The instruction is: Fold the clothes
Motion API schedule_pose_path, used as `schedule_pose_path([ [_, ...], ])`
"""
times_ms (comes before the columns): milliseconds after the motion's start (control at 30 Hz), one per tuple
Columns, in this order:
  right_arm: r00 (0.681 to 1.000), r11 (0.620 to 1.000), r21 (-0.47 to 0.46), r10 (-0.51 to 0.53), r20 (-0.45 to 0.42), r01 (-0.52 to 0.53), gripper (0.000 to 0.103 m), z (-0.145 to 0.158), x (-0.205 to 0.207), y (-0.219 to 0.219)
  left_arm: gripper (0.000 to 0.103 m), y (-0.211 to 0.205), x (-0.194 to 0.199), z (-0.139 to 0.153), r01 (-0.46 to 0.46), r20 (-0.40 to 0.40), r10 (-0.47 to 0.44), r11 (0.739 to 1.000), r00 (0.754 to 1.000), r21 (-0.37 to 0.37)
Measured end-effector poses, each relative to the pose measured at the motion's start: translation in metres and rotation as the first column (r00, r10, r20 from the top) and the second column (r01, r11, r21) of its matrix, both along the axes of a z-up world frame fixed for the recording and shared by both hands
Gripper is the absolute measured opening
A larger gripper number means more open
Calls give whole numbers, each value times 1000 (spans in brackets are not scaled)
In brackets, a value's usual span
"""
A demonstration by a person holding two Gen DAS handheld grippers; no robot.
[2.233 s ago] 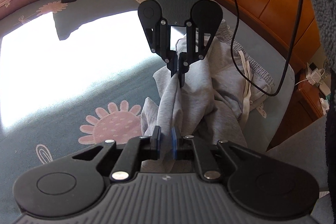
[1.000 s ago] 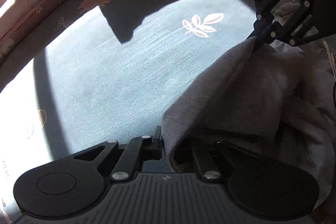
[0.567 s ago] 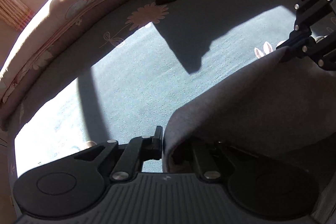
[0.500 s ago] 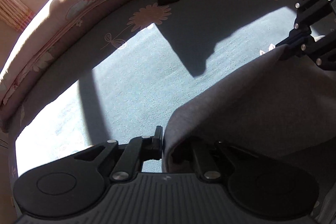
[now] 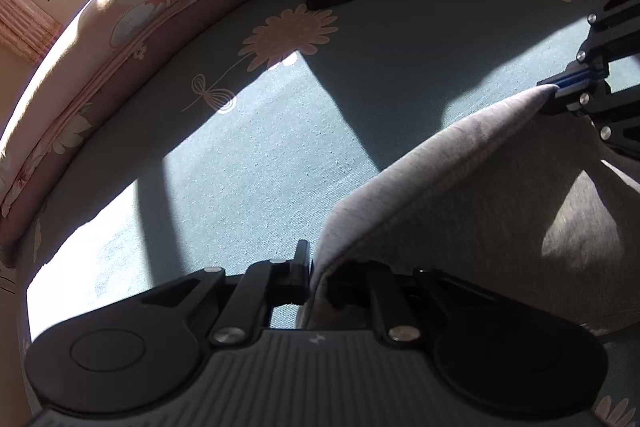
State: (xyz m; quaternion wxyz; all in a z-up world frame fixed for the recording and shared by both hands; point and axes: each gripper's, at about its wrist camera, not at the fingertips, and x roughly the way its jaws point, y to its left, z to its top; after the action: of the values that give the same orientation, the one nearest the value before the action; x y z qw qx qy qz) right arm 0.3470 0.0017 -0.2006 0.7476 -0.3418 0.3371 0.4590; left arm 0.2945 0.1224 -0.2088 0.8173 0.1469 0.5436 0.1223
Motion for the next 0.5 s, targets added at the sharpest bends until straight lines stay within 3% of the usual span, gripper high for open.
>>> schedule_pose_path([
  [67, 996, 1000, 9, -24, -85, 25, 14, -6, 3, -3, 9, 2, 3, -8, -11, -10, 11, 1000, 1000, 0],
  [133, 988, 998, 52, -21, -151, 29, 16, -3, 2, -16, 9, 5, 2, -13, -22, -15, 22, 1000, 1000, -13],
  [367, 978, 997, 59, -38, -204, 51, 24, 16, 39, -117, 9, 8, 1, -23, -29, -34, 29, 999, 999, -17],
  [500, 985, 996, -81, -53, -165, 40, 24, 6, 74, -175, 10, 8, 3, -29, -44, -45, 43, 999, 998, -14],
])
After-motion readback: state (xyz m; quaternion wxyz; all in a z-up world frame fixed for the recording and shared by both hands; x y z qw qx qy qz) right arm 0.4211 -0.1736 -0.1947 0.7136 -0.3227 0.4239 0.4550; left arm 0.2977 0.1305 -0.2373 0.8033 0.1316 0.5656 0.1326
